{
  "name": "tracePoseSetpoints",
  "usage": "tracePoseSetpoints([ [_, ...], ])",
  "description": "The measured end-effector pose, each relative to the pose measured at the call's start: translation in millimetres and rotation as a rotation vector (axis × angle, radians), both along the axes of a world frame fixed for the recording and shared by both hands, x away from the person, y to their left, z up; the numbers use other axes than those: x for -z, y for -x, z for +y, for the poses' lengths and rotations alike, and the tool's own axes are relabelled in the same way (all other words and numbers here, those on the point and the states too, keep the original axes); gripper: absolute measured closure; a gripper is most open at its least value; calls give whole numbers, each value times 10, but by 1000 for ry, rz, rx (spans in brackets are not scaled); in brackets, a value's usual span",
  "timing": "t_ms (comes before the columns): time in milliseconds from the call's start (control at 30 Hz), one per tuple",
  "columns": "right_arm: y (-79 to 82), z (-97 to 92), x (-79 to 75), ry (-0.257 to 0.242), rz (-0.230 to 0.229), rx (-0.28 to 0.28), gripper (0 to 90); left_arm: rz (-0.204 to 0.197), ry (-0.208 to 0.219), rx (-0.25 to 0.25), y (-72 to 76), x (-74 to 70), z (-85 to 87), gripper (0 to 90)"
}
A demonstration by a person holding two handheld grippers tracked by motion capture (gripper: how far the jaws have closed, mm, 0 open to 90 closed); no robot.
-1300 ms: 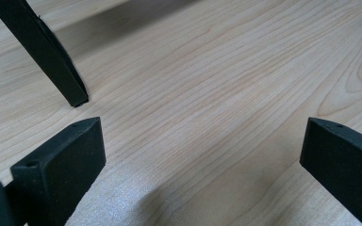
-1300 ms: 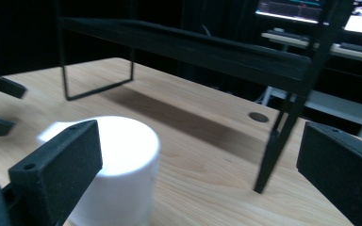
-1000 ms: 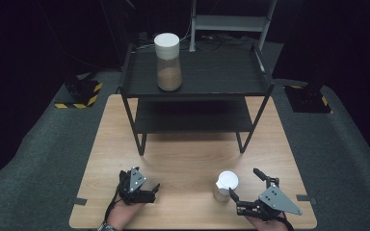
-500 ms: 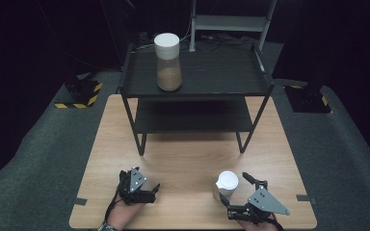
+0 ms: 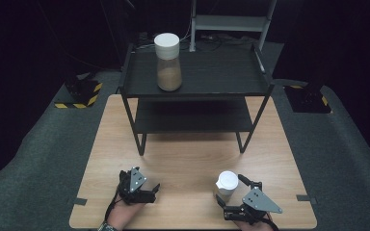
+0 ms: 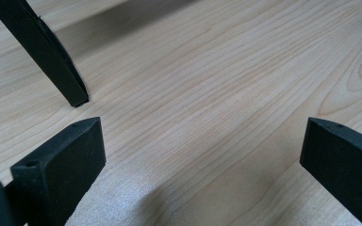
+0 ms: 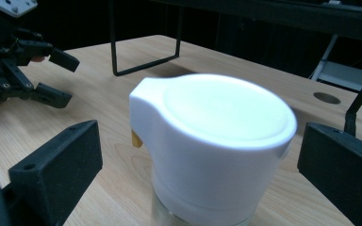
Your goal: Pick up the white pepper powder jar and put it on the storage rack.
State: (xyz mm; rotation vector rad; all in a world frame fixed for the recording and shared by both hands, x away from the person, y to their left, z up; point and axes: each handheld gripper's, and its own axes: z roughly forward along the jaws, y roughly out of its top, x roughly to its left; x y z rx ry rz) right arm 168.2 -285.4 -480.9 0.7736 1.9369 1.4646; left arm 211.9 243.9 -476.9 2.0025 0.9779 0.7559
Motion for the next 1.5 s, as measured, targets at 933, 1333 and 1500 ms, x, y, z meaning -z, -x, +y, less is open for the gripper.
tracePoseSetpoints([
  [933,-165,-21,205,-26,69,-5,166,4,1,2,-7,-4,5,10],
  [1333,-168,-89,275,-65,52,-16,296,4,4,5,-9,-3,13,10],
  [1500,-169,-96,283,-65,47,-20,300,4,4,6,-10,-3,14,10],
])
